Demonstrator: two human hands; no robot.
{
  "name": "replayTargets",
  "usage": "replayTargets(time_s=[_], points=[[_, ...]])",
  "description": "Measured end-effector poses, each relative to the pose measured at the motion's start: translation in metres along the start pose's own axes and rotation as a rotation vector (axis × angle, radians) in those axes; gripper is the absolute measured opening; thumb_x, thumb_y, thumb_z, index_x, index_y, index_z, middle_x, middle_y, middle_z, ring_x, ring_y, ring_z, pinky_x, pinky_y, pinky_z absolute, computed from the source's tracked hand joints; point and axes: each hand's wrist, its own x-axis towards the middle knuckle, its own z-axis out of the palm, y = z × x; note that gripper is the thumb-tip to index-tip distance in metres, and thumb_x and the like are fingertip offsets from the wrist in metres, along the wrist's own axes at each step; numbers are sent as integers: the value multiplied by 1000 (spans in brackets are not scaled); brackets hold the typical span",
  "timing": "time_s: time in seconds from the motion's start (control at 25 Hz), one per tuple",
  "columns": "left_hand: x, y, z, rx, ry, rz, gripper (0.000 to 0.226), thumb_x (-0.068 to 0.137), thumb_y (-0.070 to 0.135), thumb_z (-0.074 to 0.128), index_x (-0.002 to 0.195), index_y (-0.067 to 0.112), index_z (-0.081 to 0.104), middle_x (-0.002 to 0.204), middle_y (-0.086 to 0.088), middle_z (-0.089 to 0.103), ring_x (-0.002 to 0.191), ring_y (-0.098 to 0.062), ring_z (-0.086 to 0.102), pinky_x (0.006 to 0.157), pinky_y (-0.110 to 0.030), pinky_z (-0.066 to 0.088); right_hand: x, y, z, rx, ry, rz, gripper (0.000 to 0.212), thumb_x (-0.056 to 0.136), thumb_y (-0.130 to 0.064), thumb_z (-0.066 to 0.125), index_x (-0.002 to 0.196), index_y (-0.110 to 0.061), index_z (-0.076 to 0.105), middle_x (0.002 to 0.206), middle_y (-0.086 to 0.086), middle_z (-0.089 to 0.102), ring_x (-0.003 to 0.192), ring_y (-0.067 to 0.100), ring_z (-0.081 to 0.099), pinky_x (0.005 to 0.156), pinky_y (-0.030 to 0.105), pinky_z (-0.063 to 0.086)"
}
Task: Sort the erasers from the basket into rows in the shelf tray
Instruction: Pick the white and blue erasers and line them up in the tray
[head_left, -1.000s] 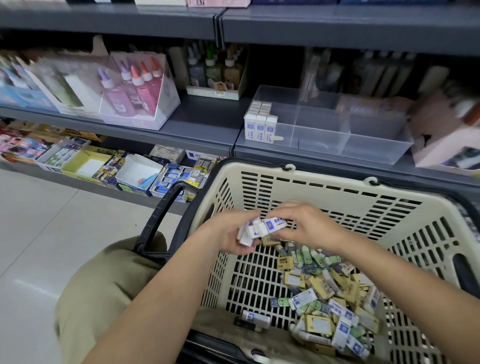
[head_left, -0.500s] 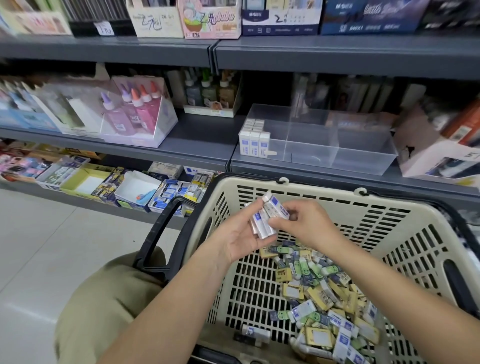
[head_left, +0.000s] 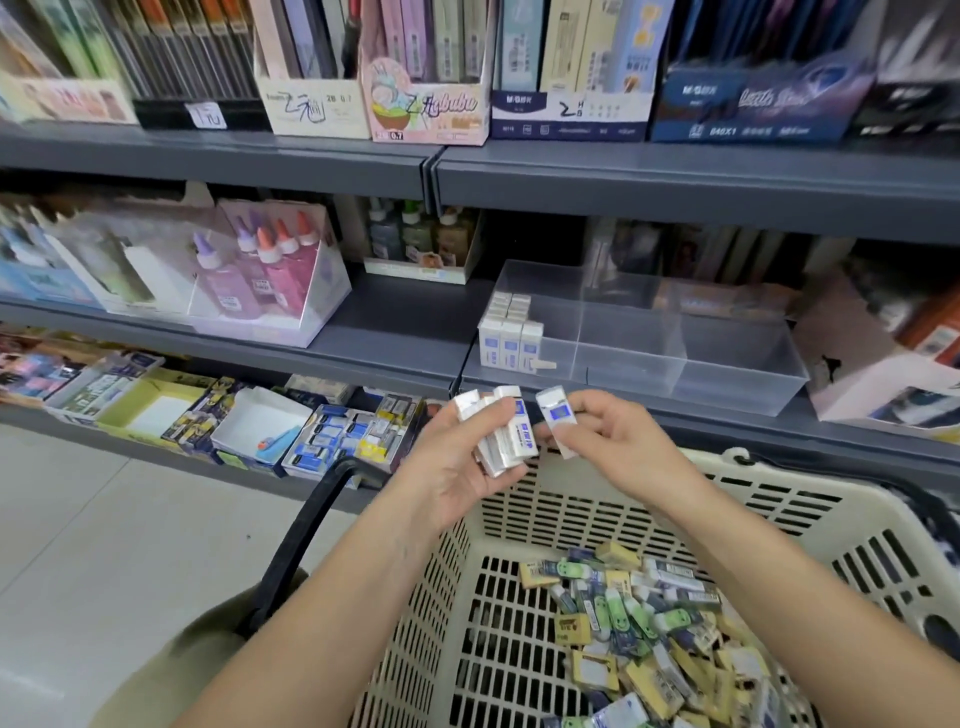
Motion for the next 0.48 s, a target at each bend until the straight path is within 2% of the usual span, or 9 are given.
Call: replayTargets(time_s=[0.12,0.24,0.32,0.48], points=[[18,23,-4,62,19,106,29,73,17,74,98,18,59,75,-4,71,62,-17,67,53,-31,54,23,-6,-12,94,62,48,14,86,-11,61,87,-21,71,88,-2,74,75,4,63,72,17,49],[36,34,-8,45,54,152,29,78,17,72,102,17,57,81,-5,71,65,-17,67,53,-30,53,43,-14,-19,165,45,50,17,86,-8,60,87,-19,72,73,-10,72,61,-4,60,56,6,43],[46,33,-10,47,63,148,27,78,17,71,101,18,57,79,-4,71,64,-15,68,53,-30,53,54,-18,-25,147,47,64,16,84,-5,61,85,-19,70,73,-9,72,61,-2,62,51,5,40],[62,34,-9,85,78,143,27,79,18,72,101,18,57,77,-1,72,65,-14,68,55,-31,54,74,-21,-35,57,101,109,12,81,-6,63,83,-18,64,75,2,74,65,7,65,51,19,36]])
